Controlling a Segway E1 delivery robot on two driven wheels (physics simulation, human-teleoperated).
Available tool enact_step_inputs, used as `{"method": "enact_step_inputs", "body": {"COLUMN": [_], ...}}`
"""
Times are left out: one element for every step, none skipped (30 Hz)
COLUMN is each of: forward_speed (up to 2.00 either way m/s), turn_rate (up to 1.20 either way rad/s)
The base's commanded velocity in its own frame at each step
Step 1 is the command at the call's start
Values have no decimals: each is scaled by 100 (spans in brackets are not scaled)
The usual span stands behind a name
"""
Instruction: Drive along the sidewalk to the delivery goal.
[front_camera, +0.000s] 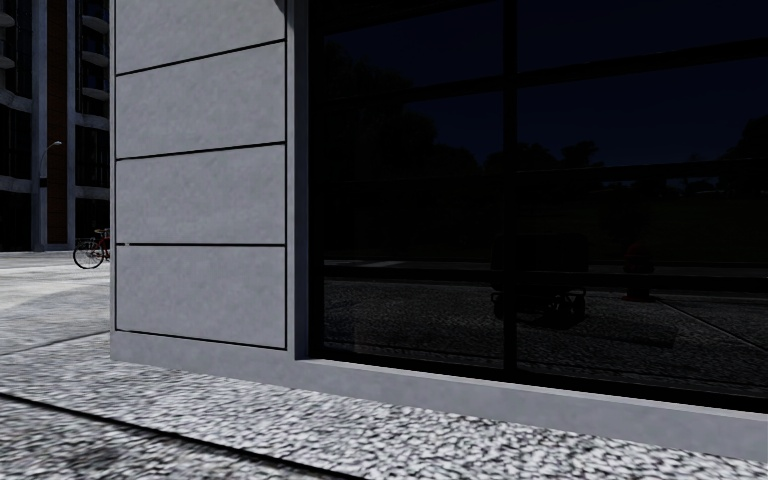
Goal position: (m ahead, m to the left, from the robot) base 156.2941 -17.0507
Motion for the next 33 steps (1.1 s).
{"method": "enact_step_inputs", "body": {"forward_speed": [0,0,0,0,0,0,0,0,0,0,0,0,0,0,0,0,0,0,0,0,0,0,0,0,0,0,0,0,0,0,0,0,0], "turn_rate": [0,0,0,0,0,0,0,0,0,0,0,0,0,0,0,0,0,0,0,0,0,0,0,0,0,0,0,0,0,0,4,4,7]}}
